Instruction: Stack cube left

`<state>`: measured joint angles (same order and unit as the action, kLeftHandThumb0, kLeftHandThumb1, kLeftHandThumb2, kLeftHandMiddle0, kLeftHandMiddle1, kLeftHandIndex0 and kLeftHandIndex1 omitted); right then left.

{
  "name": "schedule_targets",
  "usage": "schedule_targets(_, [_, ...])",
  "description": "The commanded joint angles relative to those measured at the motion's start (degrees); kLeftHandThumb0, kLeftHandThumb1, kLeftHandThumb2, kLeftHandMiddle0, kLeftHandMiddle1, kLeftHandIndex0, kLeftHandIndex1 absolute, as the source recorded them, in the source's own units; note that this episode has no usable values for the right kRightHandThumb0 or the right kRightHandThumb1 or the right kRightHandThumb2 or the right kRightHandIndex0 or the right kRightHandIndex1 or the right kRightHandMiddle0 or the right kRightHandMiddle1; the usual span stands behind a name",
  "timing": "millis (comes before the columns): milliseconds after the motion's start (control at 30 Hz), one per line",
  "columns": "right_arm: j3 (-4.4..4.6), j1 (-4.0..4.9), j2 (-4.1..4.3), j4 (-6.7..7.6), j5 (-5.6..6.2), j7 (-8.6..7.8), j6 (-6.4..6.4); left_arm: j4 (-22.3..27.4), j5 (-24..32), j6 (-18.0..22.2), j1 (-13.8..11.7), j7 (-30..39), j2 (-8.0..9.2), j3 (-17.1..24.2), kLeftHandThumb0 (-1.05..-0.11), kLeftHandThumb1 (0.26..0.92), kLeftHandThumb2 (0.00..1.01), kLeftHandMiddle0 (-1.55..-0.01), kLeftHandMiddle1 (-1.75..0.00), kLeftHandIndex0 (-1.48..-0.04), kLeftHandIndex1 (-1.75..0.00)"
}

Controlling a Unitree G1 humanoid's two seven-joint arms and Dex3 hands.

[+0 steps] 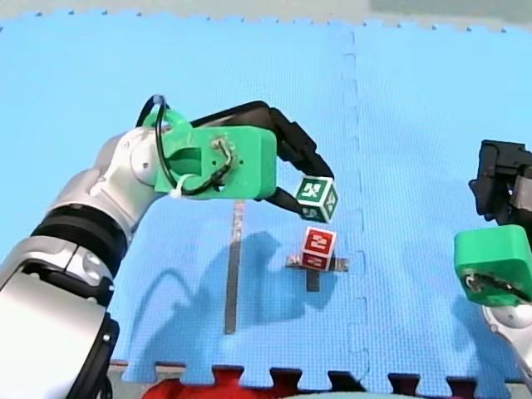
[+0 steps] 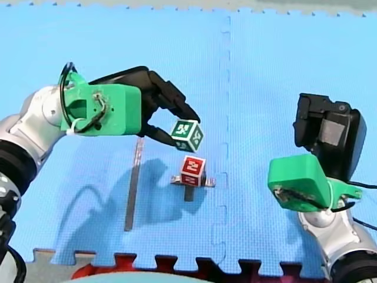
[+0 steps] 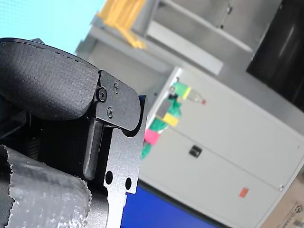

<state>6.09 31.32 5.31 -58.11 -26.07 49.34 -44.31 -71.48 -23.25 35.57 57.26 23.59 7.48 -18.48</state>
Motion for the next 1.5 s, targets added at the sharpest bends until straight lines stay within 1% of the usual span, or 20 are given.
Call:
schedule_targets(0, [-0.08, 0.22, 0.06, -0.13, 0.35, 0.03, -0.15, -0.26, -0.51, -0.02, 0.46, -0.26, -0.08, -0.53, -0.477, 0.821, 0.0, -0.92, -1.75, -1.29, -0.01])
schedule_targets(200, [-0.03, 0.13, -0.07, 0.12, 0.24, 0.2, -0.17, -0.19, -1.34, 0.08, 0.55, -0.84, -0.4, -1.37, -0.482, 0.823, 0.0, -0.92, -1.75, -1.29, -0.01])
schedule_targets(300, [-0.05, 0.13, -0.1, 0.2, 0.23, 0.26, -0.08, -0.04, -1.91, -0.14, 0.2, -1.59, -0.75, -2.12, -0.482, 0.824, 0.0, -0.92, -1.75, -1.29, -0.01])
schedule_targets(733, [-0.04, 0.16, -0.34, 0.71, 0.11, 0.54, 0.68, 0.42, -2.55, -1.17, -0.14, -2.3, -0.97, -3.06, -0.48, 0.834, 0.01, -0.94, -1.75, -1.27, 0.0])
schedule_targets(833, [-0.04, 0.27, -0.39, 0.67, 0.15, 0.48, 0.8, -0.21, -3.12, -1.6, -0.29, -3.36, -1.35, -3.54, -0.48, 0.836, 0.01, -0.94, -1.75, -1.27, 0.0])
schedule_targets(1067, [-0.12, 0.3, -0.64, 0.66, 0.42, 0.22, 0.63, -1.1, -3.95, -1.91, -0.8, -5.48, -1.95, -4.23, -0.476, 0.837, 0.0, -0.94, -1.75, -1.28, 0.0])
schedule_targets(1200, [-0.21, 0.24, -0.79, 0.84, 0.64, 0.01, 0.57, -1.26, -4.1, -1.69, -0.88, -6.18, -1.98, -4.31, -0.474, 0.836, 0.0, -0.95, -1.75, -1.28, 0.0])
schedule_targets(1467, [-0.14, 0.21, -0.9, 0.99, 0.73, -0.01, 0.52, -1.32, -4.67, -1.73, -0.93, -7.45, -2.08, -4.59, -0.479, 0.836, 0.0, -0.95, -1.75, -1.29, -0.01])
